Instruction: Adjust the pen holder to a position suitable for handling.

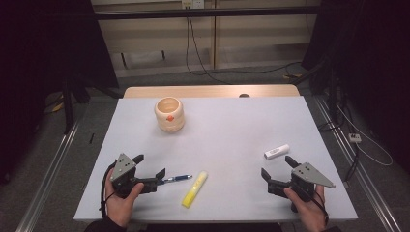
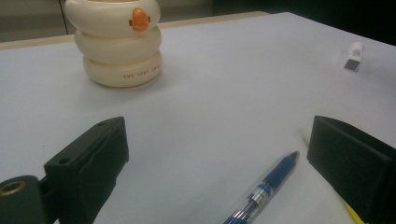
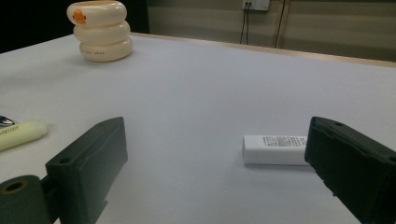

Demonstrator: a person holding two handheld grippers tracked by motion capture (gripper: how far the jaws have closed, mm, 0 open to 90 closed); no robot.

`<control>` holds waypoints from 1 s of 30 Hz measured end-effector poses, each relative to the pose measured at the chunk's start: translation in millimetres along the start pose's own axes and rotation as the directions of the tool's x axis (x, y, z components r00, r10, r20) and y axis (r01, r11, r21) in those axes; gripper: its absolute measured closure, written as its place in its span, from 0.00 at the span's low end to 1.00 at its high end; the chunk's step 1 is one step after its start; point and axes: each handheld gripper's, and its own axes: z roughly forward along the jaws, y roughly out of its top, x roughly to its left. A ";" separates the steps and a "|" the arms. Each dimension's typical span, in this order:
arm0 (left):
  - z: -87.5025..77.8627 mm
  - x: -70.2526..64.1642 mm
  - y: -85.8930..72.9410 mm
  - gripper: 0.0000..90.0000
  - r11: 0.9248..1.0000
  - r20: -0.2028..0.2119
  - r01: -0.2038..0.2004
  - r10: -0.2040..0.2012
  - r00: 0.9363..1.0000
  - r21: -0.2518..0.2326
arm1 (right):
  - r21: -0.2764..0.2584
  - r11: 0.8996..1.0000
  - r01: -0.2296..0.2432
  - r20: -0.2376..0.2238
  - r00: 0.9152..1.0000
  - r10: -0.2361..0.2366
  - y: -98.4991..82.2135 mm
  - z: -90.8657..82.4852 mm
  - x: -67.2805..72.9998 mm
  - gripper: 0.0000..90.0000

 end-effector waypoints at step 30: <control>17.7 17.9 40.2 0.08 1.000 -0.005 0.019 -0.019 1.000 0.000 | 0.015 1.000 -0.003 -0.038 0.999 0.004 1.1 6.5 1.2 0.03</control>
